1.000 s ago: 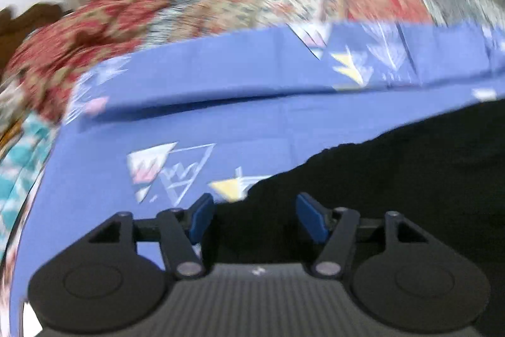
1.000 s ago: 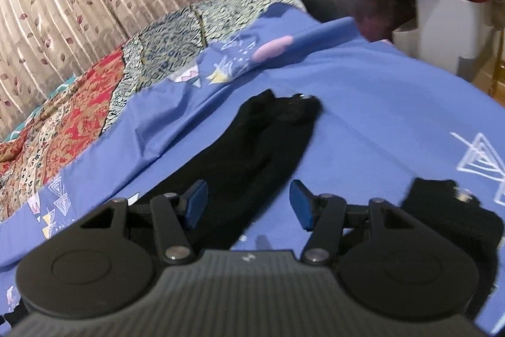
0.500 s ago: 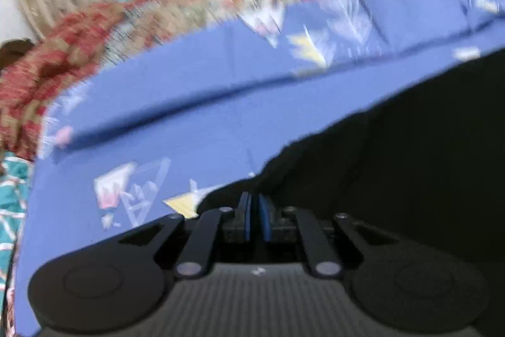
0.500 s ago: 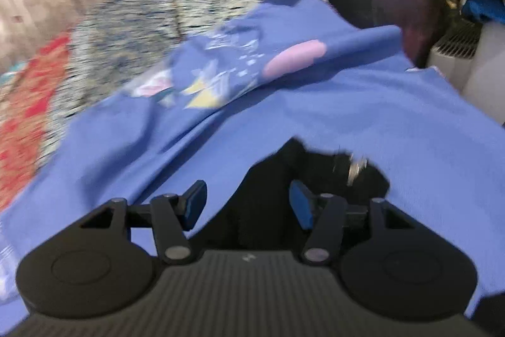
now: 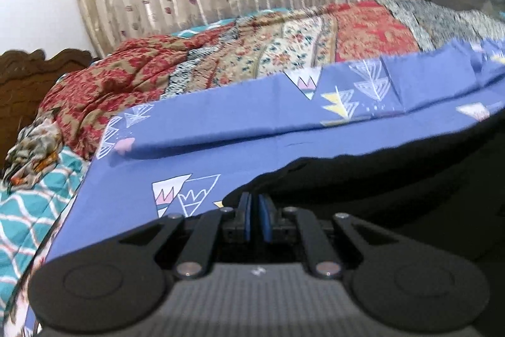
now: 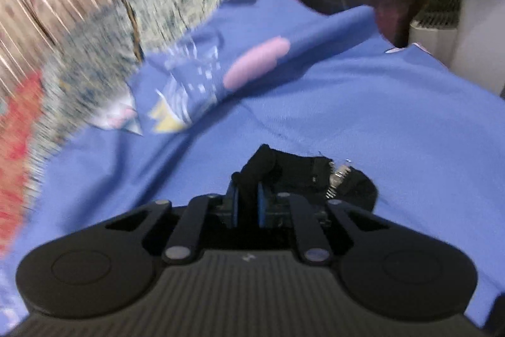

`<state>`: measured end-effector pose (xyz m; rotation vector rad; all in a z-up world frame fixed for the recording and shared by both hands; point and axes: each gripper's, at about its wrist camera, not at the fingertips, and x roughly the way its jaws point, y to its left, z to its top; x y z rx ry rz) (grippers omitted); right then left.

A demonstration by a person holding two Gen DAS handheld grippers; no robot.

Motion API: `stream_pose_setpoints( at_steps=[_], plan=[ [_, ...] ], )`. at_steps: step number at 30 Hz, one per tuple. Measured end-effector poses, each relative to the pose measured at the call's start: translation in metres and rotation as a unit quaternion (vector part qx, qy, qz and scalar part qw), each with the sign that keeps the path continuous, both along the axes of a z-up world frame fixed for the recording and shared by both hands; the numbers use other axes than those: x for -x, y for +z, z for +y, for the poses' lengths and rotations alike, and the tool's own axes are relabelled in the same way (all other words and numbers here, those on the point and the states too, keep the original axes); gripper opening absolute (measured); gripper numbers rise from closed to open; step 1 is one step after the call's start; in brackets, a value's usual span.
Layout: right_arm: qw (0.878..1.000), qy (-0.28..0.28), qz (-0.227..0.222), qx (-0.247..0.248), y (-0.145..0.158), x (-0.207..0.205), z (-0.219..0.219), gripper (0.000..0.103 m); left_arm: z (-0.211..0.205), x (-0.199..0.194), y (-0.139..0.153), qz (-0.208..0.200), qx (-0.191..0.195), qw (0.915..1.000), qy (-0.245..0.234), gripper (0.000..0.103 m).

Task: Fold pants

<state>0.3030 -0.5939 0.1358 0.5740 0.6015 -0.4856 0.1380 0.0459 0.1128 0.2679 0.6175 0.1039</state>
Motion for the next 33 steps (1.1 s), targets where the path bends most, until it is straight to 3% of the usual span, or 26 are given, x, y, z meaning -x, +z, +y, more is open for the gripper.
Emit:
stream_pose_setpoints(
  at_steps=[5, 10, 17, 21, 24, 26, 29, 33],
  plan=[
    [0.997, 0.012, -0.062, -0.051, 0.038, 0.088, -0.019, 0.014, 0.007, 0.040, 0.021, -0.026, 0.030, 0.9991, 0.018, 0.007],
    [0.992, 0.003, -0.096, -0.086, 0.047, 0.182, -0.038, 0.013, 0.018, 0.098, 0.032, -0.033, 0.071, 0.9967, 0.023, 0.007],
    [0.990, -0.024, -0.092, -0.107, 0.014, 0.284, -0.052, 0.013, 0.020, 0.176, 0.015, -0.002, 0.106, 0.9941, 0.024, 0.007],
    [0.987, -0.067, -0.061, -0.129, -0.023, 0.309, -0.061, 0.013, 0.017, 0.207, -0.007, 0.030, 0.123, 0.9916, 0.030, 0.007],
    [0.989, -0.081, -0.030, -0.116, -0.040, 0.304, -0.056, 0.014, 0.012, 0.224, -0.023, 0.042, 0.126, 0.9905, 0.035, 0.007],
    [0.991, -0.088, -0.018, -0.104, -0.041, 0.298, -0.050, 0.022, 0.011, 0.228, -0.031, 0.051, 0.123, 0.9905, 0.035, 0.009],
    [0.987, -0.119, -0.026, -0.106, -0.036, 0.297, -0.045, 0.066, 0.013, 0.234, -0.032, 0.060, 0.129, 0.9894, 0.032, 0.015],
    [0.988, -0.124, -0.071, -0.054, -0.013, 0.312, -0.027, 0.066, 0.029, 0.244, -0.025, 0.047, 0.160, 0.9854, 0.034, 0.033]
  ],
)
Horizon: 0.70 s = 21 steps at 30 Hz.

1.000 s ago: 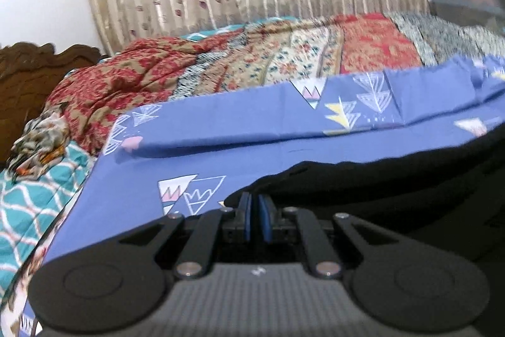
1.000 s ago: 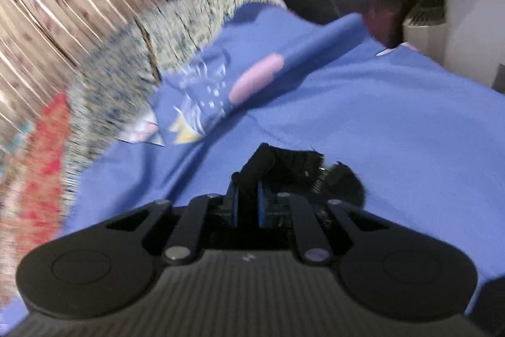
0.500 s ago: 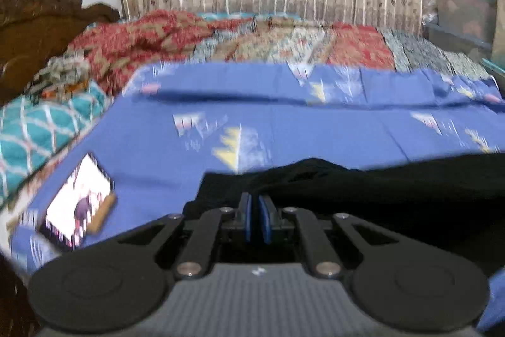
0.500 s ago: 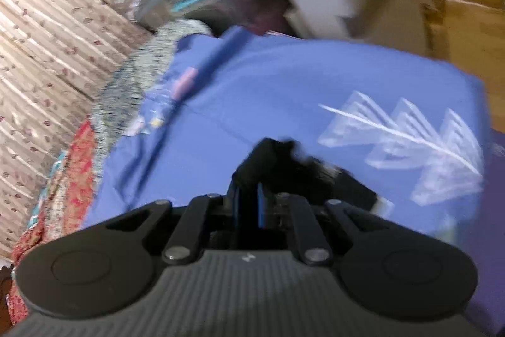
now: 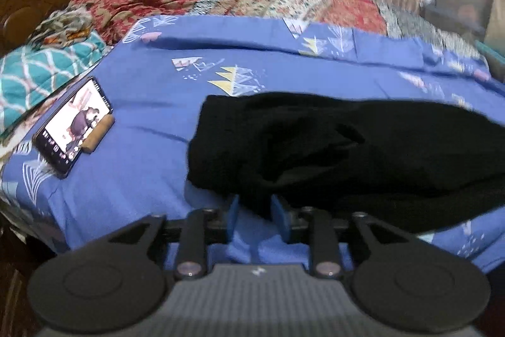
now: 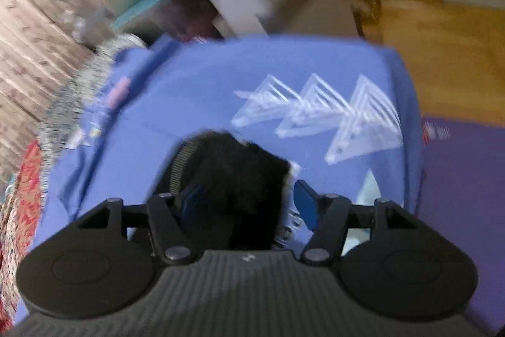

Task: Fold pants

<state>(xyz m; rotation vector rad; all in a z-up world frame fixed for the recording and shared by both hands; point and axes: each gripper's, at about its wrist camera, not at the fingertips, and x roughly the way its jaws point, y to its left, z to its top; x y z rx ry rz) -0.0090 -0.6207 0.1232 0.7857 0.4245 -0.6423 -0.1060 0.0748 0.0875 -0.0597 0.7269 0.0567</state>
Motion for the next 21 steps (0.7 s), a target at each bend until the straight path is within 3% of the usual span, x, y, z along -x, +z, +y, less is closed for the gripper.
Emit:
stream_pose_setpoints(
  at_steps=[1, 3, 4, 6, 8, 11, 16, 17, 19, 21],
  plan=[
    [0.999, 0.018, -0.013, 0.023, 0.008, 0.002, 0.011, 0.066, 0.007, 0.002, 0.002, -0.003, 0.020, 0.9998, 0.002, 0.036],
    [0.992, 0.091, -0.038, 0.075, 0.025, -0.005, 0.040, 0.066, 0.025, 0.004, 0.007, -0.008, 0.074, 0.9971, 0.016, 0.054],
    [0.984, 0.140, -0.046, 0.098, 0.032, -0.012, 0.058, 0.066, 0.035, 0.004, 0.009, -0.010, 0.105, 0.9940, 0.027, 0.058],
    [0.952, 0.266, -0.048, 0.141, 0.040, -0.028, 0.104, 0.066, 0.055, 0.000, 0.010, -0.009, 0.165, 0.9850, 0.051, 0.070],
    [0.902, 0.389, -0.038, 0.184, 0.039, -0.043, 0.163, 0.066, 0.074, -0.008, 0.006, -0.005, 0.232, 0.9702, 0.069, 0.074],
    [0.813, 0.537, -0.012, 0.226, 0.024, -0.055, 0.246, 0.066, 0.088, -0.014, -0.003, 0.003, 0.298, 0.9507, 0.086, 0.083],
    [0.648, 0.716, 0.014, 0.259, -0.012, -0.062, 0.364, 0.066, 0.100, -0.030, -0.026, 0.025, 0.381, 0.9191, 0.097, 0.085],
    [0.623, 0.736, 0.017, 0.264, -0.018, -0.064, 0.382, 0.066, 0.099, -0.033, -0.029, 0.030, 0.386, 0.9166, 0.099, 0.085],
    [0.584, 0.766, 0.018, 0.269, -0.024, -0.069, 0.409, 0.066, 0.097, -0.038, -0.035, 0.035, 0.384, 0.9169, 0.101, 0.083],
    [0.552, 0.784, 0.019, 0.284, -0.030, -0.063, 0.425, 0.066, 0.093, -0.042, -0.037, 0.039, 0.379, 0.9193, 0.099, 0.074]
  ],
)
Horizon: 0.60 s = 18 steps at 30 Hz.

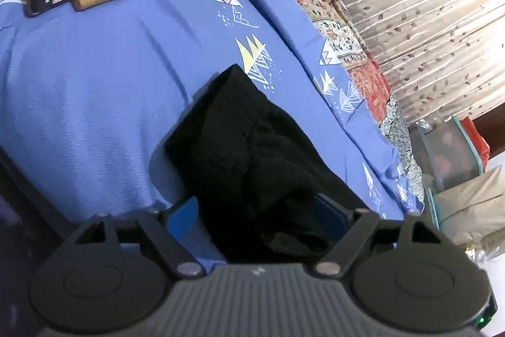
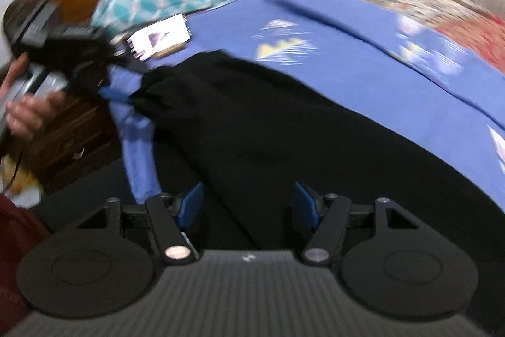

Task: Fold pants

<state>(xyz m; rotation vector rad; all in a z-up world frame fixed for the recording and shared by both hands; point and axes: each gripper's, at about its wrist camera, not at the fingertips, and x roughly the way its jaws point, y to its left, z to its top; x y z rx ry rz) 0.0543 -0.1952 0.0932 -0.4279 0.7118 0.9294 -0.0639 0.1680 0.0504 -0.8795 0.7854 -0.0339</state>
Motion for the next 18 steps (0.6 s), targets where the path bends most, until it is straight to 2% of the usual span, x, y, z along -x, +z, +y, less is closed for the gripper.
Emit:
stream_pose_setpoints(
  at_steps=[2, 5, 7, 8, 11, 14, 16, 18],
  plan=[
    [0.999, 0.022, -0.014, 0.022, -0.006, -0.003, 0.016, 0.066, -0.003, -0.004, -0.001, 0.005, -0.002, 1.0000, -0.005, 0.066],
    [0.999, 0.018, -0.026, 0.043, -0.012, -0.018, 0.024, 0.064, -0.008, -0.006, -0.003, 0.011, -0.008, 0.9998, -0.012, 0.062],
    [0.998, 0.011, -0.022, 0.049, -0.016, -0.028, 0.023, 0.038, -0.011, -0.008, -0.003, 0.014, -0.019, 0.9996, -0.014, 0.055],
    [0.998, 0.006, -0.016, 0.057, -0.017, -0.034, 0.024, 0.009, -0.011, -0.008, -0.003, 0.017, -0.023, 0.9995, -0.014, 0.049],
    [0.999, -0.002, 0.011, 0.045, -0.013, -0.033, 0.018, 0.007, -0.010, -0.009, -0.004, 0.020, -0.028, 0.9993, -0.013, 0.032],
    [0.998, 0.024, 0.049, 0.034, -0.009, -0.008, 0.010, 0.007, -0.007, -0.011, -0.008, 0.029, -0.029, 0.9991, -0.009, 0.031],
    [0.997, 0.031, 0.058, 0.051, -0.020, 0.005, 0.013, 0.007, -0.008, -0.013, -0.012, 0.038, -0.038, 0.9985, -0.009, 0.032],
    [0.995, 0.038, 0.048, 0.080, -0.037, 0.013, 0.020, 0.013, -0.009, -0.017, -0.013, 0.047, -0.045, 0.9978, -0.012, 0.032]
  ],
)
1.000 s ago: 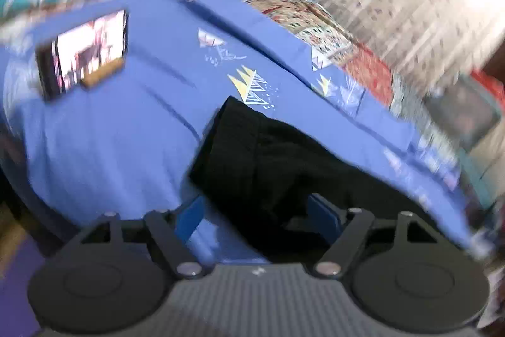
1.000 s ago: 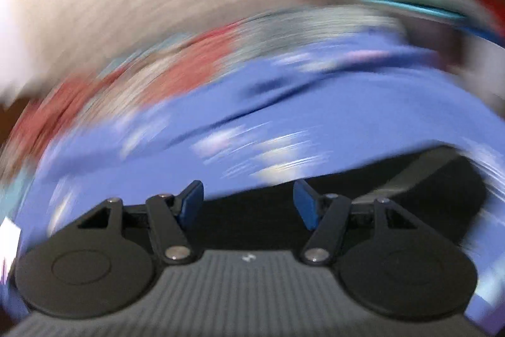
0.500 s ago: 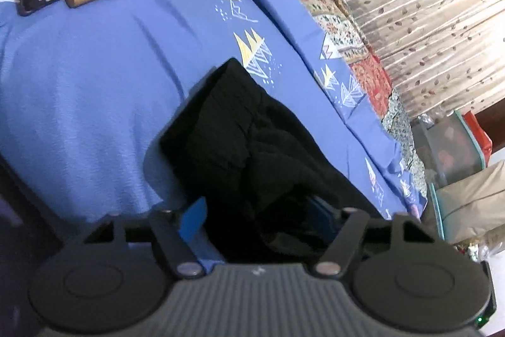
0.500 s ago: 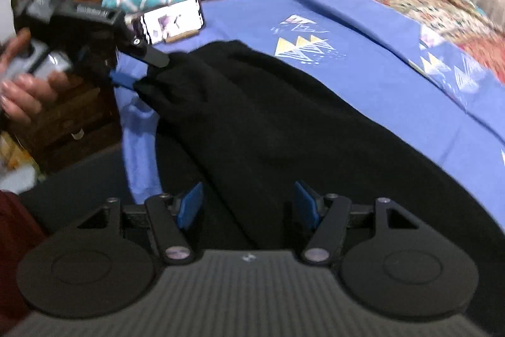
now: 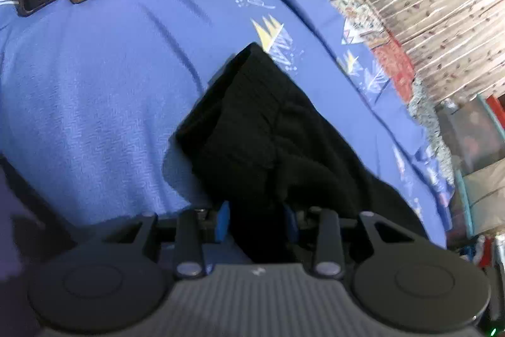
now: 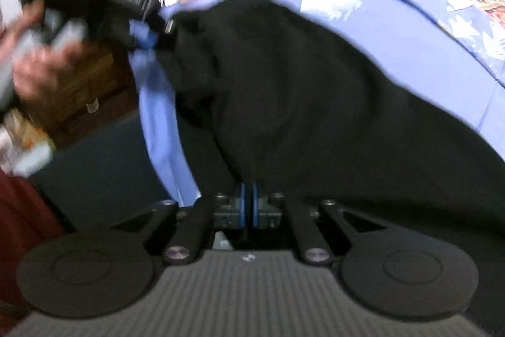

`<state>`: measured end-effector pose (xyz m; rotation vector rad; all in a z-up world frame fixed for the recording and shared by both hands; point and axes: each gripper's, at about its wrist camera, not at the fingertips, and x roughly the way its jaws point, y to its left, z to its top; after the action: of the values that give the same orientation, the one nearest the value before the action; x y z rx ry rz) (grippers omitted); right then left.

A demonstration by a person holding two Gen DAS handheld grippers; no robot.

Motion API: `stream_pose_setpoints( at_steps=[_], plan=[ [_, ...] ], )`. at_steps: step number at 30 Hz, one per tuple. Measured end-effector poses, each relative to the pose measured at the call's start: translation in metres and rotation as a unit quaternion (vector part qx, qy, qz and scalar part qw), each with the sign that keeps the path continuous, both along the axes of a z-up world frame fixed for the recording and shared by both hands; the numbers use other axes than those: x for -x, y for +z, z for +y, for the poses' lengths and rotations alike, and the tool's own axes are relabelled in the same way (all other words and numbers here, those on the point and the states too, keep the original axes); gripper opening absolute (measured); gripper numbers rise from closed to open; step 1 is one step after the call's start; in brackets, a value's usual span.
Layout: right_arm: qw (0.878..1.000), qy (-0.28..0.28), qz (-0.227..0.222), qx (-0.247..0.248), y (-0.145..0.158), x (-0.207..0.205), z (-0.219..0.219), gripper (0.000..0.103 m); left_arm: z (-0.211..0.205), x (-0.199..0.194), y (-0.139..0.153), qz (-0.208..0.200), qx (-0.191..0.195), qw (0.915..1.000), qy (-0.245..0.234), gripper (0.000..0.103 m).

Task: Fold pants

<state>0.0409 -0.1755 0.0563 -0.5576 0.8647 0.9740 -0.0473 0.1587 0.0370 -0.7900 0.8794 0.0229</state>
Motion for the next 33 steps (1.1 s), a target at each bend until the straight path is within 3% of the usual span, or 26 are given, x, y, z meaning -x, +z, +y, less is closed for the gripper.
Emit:
stream_pose_setpoints(
  at_steps=[2, 4, 6, 7, 10, 14, 16, 17, 18, 19, 21, 22, 24, 26, 27, 29, 31, 33],
  plan=[
    [1.000, -0.002, -0.003, -0.004, 0.002, 0.001, 0.004, 0.018, 0.002, 0.001, 0.006, -0.009, 0.000, 1.0000, -0.001, 0.032],
    [1.000, -0.005, 0.003, -0.022, 0.018, -0.002, 0.006, 0.038, 0.008, 0.005, 0.015, -0.027, -0.002, 0.9996, 0.000, 0.038],
    [0.998, -0.004, -0.018, -0.056, 0.041, -0.002, 0.007, 0.071, 0.015, 0.009, 0.022, -0.045, -0.002, 0.9990, 0.002, 0.042],
    [0.997, 0.000, -0.031, -0.070, 0.051, -0.002, 0.011, 0.077, 0.017, 0.008, 0.024, -0.049, -0.001, 0.9988, 0.001, 0.042],
    [0.992, 0.037, -0.056, -0.104, 0.070, -0.005, 0.038, 0.084, 0.020, 0.001, 0.025, -0.047, 0.000, 0.9989, 0.001, 0.042],
    [0.990, 0.089, -0.065, -0.085, 0.060, -0.015, 0.090, 0.086, 0.017, -0.003, 0.023, -0.050, 0.001, 0.9987, -0.004, 0.042],
    [0.992, 0.098, -0.049, -0.063, 0.043, -0.022, 0.113, 0.084, 0.017, -0.005, 0.023, -0.050, 0.002, 0.9988, -0.005, 0.042],
    [0.993, 0.095, -0.039, -0.051, 0.033, -0.026, 0.125, 0.069, 0.018, -0.006, 0.023, -0.051, 0.003, 0.9987, -0.006, 0.042],
    [0.994, 0.093, -0.032, -0.044, 0.029, -0.032, 0.132, 0.022, 0.018, -0.007, 0.025, -0.054, 0.002, 0.9985, -0.006, 0.042],
    [0.995, 0.085, -0.038, -0.040, 0.027, -0.035, 0.135, 0.013, 0.017, -0.007, 0.028, -0.064, 0.004, 0.9979, -0.007, 0.042],
    [0.991, 0.051, -0.112, -0.054, 0.039, -0.028, 0.135, 0.013, 0.016, -0.006, 0.037, -0.102, 0.010, 0.9947, -0.007, 0.042],
    [0.982, 0.043, -0.176, -0.053, 0.046, -0.020, 0.133, 0.013, 0.015, -0.004, 0.041, -0.120, 0.013, 0.9926, -0.009, 0.043],
    [0.948, 0.044, -0.314, -0.033, 0.052, 0.003, 0.134, 0.013, 0.012, -0.004, 0.044, -0.143, 0.015, 0.9895, -0.010, 0.045],
    [0.923, 0.050, -0.382, -0.004, 0.040, 0.018, 0.138, 0.013, 0.009, -0.004, 0.040, -0.135, 0.005, 0.9908, -0.007, 0.045],
    [0.920, 0.062, -0.387, 0.014, 0.030, 0.022, 0.140, 0.013, 0.009, -0.004, 0.035, -0.123, 0.000, 0.9924, -0.005, 0.045],
    [0.926, 0.098, -0.361, 0.054, 0.003, 0.032, 0.145, 0.013, 0.014, 0.002, 0.022, -0.093, 0.004, 0.9957, 0.005, 0.045],
    [0.935, 0.133, -0.319, 0.076, -0.017, 0.045, 0.147, 0.015, 0.025, 0.014, 0.009, -0.072, 0.024, 0.9968, 0.023, 0.046],
    [0.934, 0.151, -0.313, 0.082, -0.028, 0.059, 0.148, 0.018, 0.037, 0.026, 0.003, -0.063, 0.041, 0.9960, 0.049, 0.051]
  ],
)
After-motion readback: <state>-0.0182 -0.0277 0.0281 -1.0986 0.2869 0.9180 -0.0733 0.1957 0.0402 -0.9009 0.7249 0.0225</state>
